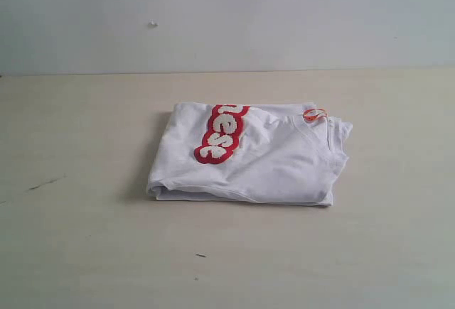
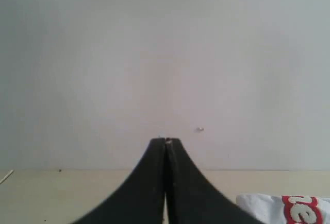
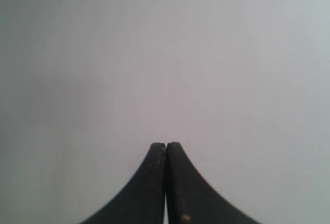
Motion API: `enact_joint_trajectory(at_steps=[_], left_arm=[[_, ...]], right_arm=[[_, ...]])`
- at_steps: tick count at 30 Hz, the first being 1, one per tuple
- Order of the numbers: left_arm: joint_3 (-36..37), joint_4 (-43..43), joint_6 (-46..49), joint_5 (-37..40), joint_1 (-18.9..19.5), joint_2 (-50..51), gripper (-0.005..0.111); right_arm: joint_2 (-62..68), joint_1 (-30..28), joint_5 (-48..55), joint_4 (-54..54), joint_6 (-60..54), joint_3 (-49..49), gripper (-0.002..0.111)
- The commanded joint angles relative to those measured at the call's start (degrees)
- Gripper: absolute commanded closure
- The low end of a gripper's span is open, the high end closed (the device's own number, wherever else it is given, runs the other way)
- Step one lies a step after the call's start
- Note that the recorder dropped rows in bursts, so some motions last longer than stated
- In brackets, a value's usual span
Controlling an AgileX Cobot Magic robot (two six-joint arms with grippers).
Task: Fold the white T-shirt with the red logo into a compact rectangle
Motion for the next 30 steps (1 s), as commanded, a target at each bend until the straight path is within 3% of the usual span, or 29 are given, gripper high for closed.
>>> enact_joint_trajectory(at_steps=[1, 8, 16, 30], left_arm=[[2.62, -0.61, 0.51, -0.43, 0.25, -0.2, 0.107], [4.37, -0.88, 0.15, 1.16, 3.25, -0.2, 0.107], [8.0, -0.88, 1.03, -0.2, 3.23, -0.2, 0.107], [8.0, -0.88, 3.81, 0.69, 3.23, -0.2, 0.107]], right_arm=[[-0.11, 0.06, 0.07, -0.19, 0.07, 0.35, 0.108], [-0.11, 0.06, 0.07, -0.19, 0.07, 0.35, 0.108], [-0.11, 0.06, 0.07, -0.19, 0.07, 0.35, 0.108], [-0.11, 0.06, 0.07, -0.19, 0.07, 0.35, 0.108]])
